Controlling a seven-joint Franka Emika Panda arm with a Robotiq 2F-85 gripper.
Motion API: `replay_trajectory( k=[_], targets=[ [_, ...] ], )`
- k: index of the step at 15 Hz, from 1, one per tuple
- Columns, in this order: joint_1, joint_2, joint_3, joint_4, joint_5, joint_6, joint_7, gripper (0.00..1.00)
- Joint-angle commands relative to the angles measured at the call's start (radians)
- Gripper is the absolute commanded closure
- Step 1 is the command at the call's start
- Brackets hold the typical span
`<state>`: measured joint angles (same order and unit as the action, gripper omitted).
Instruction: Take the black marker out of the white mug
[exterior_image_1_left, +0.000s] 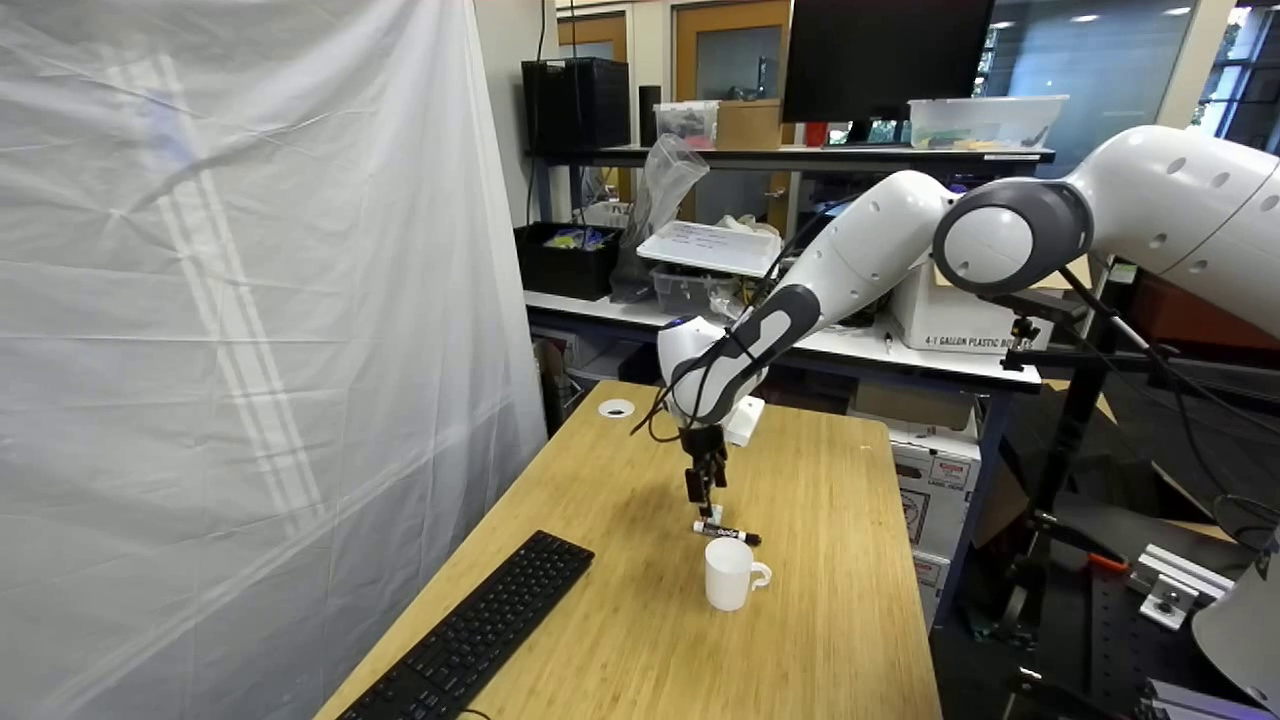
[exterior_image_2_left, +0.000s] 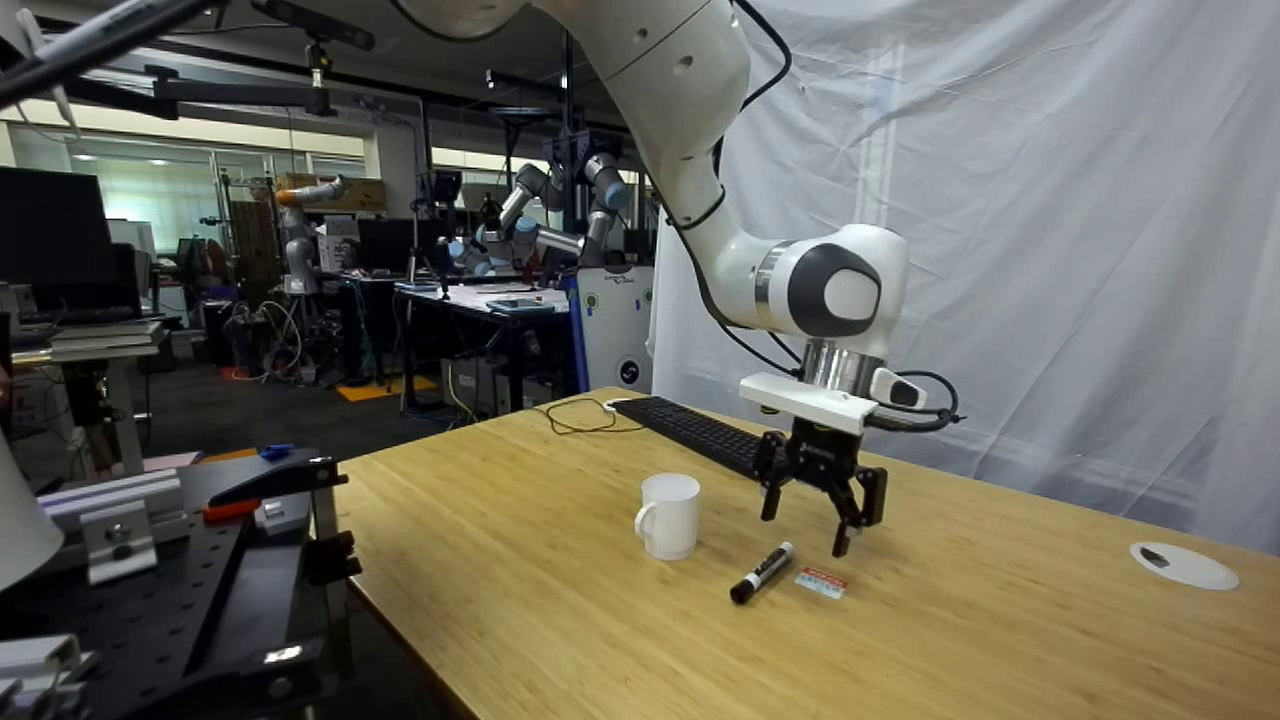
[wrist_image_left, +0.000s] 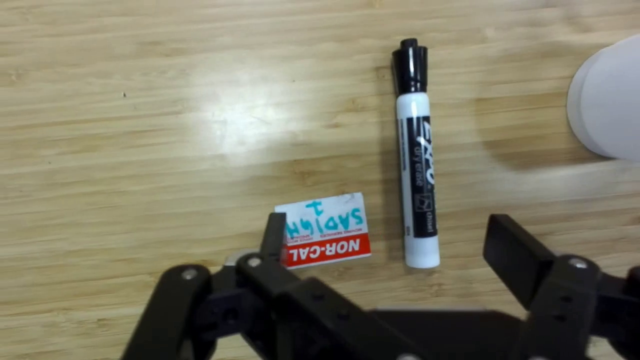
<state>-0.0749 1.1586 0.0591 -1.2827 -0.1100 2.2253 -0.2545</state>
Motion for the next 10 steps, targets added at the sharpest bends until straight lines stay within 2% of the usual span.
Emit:
replay_trajectory(
  k=[1, 10],
  targets=[
    [0.014, 0.004, -0.014, 0.009, 0.009, -0.006, 0.006, 0.0],
    [0.018, 0.004, -0.023, 0.01, 0.007, -0.009, 0.014, 0.0]
  ],
)
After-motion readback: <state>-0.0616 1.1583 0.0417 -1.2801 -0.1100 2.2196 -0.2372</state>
